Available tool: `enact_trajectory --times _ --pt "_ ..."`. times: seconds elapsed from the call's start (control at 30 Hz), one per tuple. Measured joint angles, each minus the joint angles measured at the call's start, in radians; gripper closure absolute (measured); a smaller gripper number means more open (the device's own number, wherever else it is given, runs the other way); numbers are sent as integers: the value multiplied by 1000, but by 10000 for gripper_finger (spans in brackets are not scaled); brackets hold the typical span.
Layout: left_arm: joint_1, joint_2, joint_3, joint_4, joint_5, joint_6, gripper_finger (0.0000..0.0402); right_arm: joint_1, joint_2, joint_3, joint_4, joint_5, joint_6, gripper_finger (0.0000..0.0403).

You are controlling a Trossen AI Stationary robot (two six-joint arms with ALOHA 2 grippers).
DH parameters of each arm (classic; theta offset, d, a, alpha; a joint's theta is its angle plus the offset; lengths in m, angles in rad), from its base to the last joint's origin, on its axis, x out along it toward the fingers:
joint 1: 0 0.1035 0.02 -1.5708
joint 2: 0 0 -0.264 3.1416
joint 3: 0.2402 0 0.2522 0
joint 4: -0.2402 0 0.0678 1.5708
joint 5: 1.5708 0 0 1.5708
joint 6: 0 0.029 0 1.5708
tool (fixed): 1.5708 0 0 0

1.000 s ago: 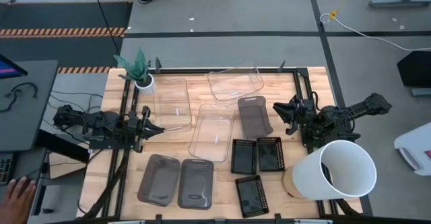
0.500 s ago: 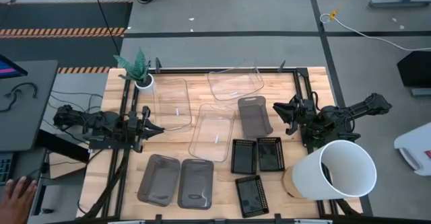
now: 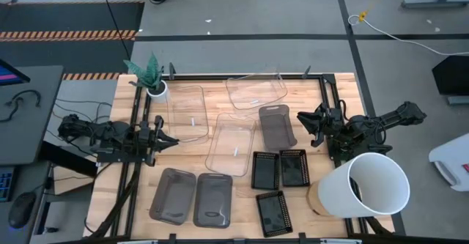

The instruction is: Stack baskets by color

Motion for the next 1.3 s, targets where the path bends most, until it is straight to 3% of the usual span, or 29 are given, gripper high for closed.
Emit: enact_trajectory --times 1.3 --pt "0 0 0 78 0 -5 363 0 0 0 0 0 0 321"
